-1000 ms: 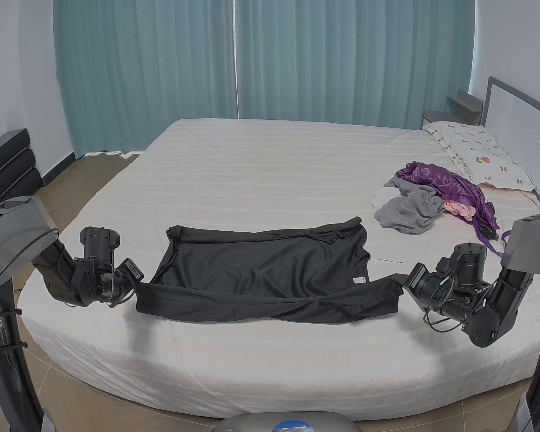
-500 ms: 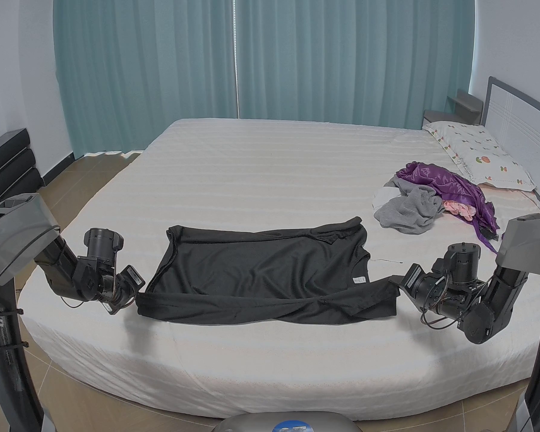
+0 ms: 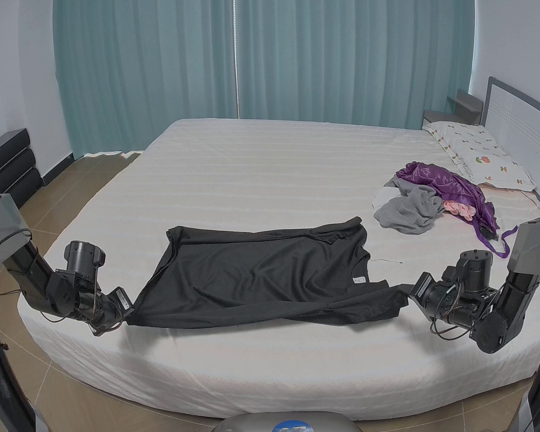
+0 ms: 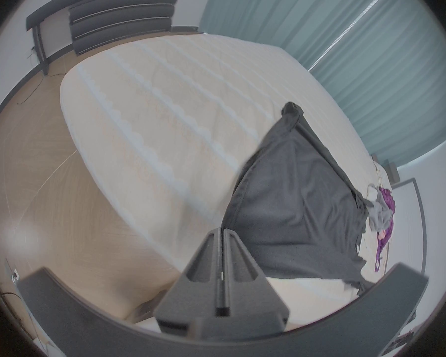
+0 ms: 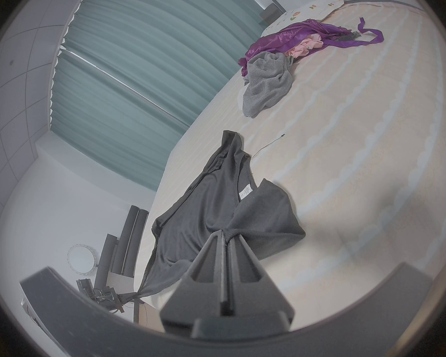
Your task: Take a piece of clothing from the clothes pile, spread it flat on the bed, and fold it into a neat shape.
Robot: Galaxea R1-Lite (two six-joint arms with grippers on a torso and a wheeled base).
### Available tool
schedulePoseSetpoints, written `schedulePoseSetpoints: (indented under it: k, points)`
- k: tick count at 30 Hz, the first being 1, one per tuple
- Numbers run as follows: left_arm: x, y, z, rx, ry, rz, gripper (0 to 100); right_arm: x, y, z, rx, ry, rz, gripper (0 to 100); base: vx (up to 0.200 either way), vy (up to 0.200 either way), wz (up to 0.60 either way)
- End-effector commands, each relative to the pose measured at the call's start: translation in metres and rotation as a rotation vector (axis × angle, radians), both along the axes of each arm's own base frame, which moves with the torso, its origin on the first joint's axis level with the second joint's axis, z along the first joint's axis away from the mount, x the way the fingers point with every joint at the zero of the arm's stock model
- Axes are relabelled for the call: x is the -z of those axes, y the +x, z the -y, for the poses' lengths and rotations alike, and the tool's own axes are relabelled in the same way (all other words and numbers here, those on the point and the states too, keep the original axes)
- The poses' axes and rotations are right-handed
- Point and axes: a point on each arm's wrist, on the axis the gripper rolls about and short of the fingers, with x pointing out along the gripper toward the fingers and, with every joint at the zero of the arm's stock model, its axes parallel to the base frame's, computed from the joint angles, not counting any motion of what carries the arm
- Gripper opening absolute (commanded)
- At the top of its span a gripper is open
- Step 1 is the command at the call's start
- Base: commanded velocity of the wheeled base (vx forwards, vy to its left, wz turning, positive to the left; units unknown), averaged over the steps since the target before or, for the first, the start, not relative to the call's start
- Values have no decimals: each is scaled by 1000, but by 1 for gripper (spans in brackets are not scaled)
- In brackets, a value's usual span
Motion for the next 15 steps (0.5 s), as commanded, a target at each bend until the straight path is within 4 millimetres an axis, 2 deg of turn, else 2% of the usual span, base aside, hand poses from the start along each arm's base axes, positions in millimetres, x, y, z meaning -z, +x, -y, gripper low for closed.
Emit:
schedulePoseSetpoints:
  k: [1,3,4,9,15]
  points:
    - [2,-13,-1,26,0,-28,0,3,-11,2,-7,-1,-17,0,0,0,0]
    - [3,-10,-2,24,-4,-21,0,4,-11,2,-7,-1,-16,0,0,0,0]
    - [3,-10,-2,24,-4,-21,100,4,-11,2,-7,-1,-16,0,0,0,0]
    - [8,5,-7,18,-53,-6,100,3,-7,2,-3,3,-3,0,0,0,0]
    - [25,19,-11,9,-66,-27,100,3,-1,5,11,5,11,0,0,0,0]
